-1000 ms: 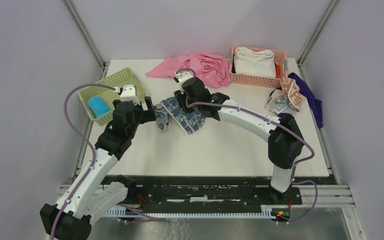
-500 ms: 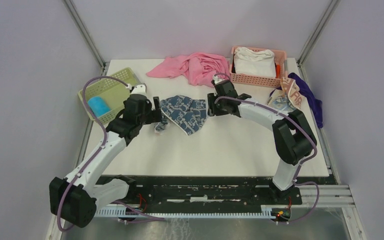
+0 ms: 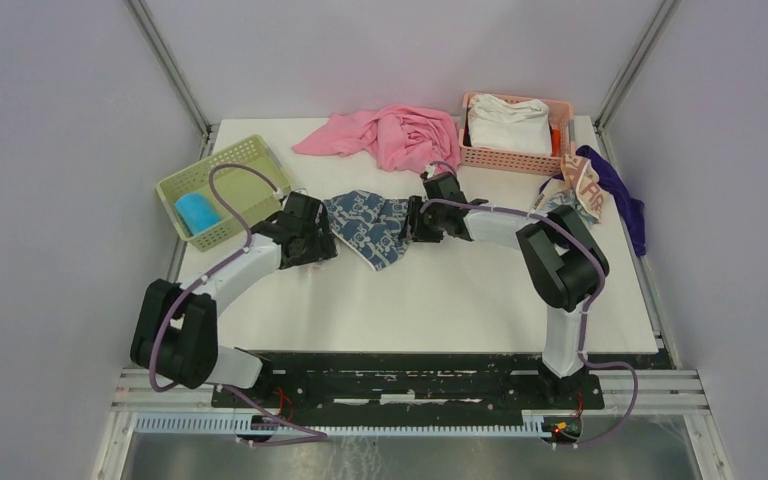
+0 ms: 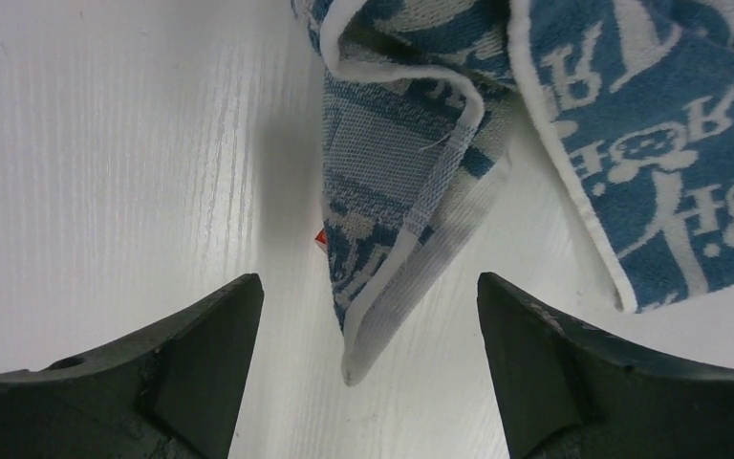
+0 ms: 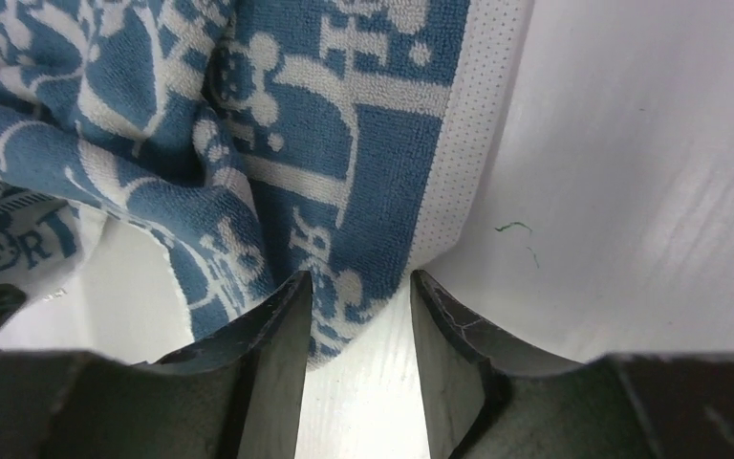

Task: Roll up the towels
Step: Flatten out the towel at the center of the board.

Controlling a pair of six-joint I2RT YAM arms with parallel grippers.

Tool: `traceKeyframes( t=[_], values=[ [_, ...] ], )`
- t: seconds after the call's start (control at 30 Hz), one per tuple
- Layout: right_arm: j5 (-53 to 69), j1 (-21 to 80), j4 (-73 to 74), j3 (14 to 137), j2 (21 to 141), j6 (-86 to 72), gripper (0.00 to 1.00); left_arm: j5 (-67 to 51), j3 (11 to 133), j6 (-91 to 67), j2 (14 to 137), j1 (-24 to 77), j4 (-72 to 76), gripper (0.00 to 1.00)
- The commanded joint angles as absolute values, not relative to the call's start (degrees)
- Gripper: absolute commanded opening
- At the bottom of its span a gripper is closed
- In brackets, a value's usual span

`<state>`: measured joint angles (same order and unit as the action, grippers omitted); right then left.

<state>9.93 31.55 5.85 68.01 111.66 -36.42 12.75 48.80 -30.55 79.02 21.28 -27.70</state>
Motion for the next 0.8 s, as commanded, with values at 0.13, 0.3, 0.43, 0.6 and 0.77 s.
traceKeyframes(
  t=[0.13, 0.3, 0.43, 0.6, 0.77],
  values=[
    [14.0, 31.7, 0.3, 67.2, 114.9, -41.7, 0.43, 15.4, 52.3, -33.5, 85.5, 21.3, -28.5, 0.78],
    [13.2, 30.8, 2.7, 68.9, 113.3, -40.6, 0.15, 18.7, 55.9, -29.8, 86.7, 21.4, -31.8, 0.34],
    [12.0, 25.5, 11.4, 71.9, 108.6, -38.8, 0.0, 25.3, 60.4, -23.1, 84.5, 21.3, -34.8, 0.03],
    [4.9, 16.7, 26.2, 79.2, 102.3, -32.9, 0.0, 37.7, 62.6, -13.8, 78.3, 21.4, -33.6, 0.03],
    [-3.8, 13.0, 36.8, 89.9, 102.5, -27.6, 0.08, 39.7, 57.9, -7.7, 70.6, 21.4, -26.2, 0.03]
  ],
)
